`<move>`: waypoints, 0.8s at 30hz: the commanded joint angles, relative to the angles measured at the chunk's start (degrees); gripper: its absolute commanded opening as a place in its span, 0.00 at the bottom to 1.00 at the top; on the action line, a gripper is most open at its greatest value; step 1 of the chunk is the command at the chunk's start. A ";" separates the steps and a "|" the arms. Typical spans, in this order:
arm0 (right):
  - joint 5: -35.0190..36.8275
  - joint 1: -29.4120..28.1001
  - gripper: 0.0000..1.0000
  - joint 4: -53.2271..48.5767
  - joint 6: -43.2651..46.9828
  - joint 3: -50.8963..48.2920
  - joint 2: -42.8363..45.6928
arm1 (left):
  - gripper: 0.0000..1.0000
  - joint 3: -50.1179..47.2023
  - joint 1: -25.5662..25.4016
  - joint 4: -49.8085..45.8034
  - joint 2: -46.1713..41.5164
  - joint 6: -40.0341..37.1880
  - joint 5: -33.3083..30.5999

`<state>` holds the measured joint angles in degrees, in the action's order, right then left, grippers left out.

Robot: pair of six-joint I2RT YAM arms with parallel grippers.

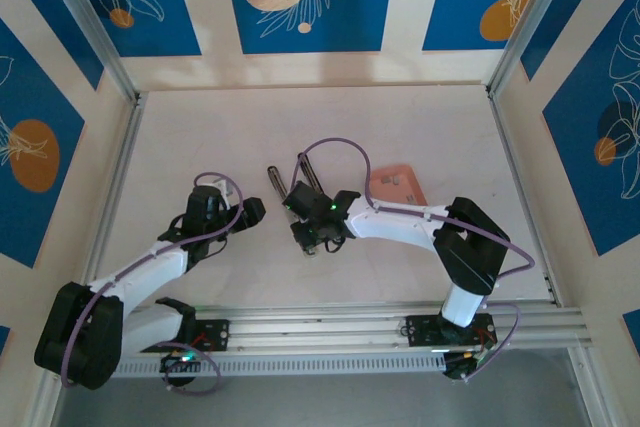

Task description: Load the staples into the stapler

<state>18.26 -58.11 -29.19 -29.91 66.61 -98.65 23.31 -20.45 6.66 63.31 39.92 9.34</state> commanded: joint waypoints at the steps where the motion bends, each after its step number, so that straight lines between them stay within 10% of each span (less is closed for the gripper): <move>1: 1.00 -0.47 0.17 0.37 -0.32 -0.78 -1.06 | 0.78 1.56 -0.54 0.90 0.50 -1.33 -0.47; 24: 1.28 -0.50 0.18 0.92 0.51 -1.48 -1.84 | 0.78 1.39 -0.56 0.95 0.24 -1.25 -0.44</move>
<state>19.31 -58.17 -28.56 -29.85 65.82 -99.59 23.31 -20.45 6.68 63.51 39.92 9.37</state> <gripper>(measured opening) 0.176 0.779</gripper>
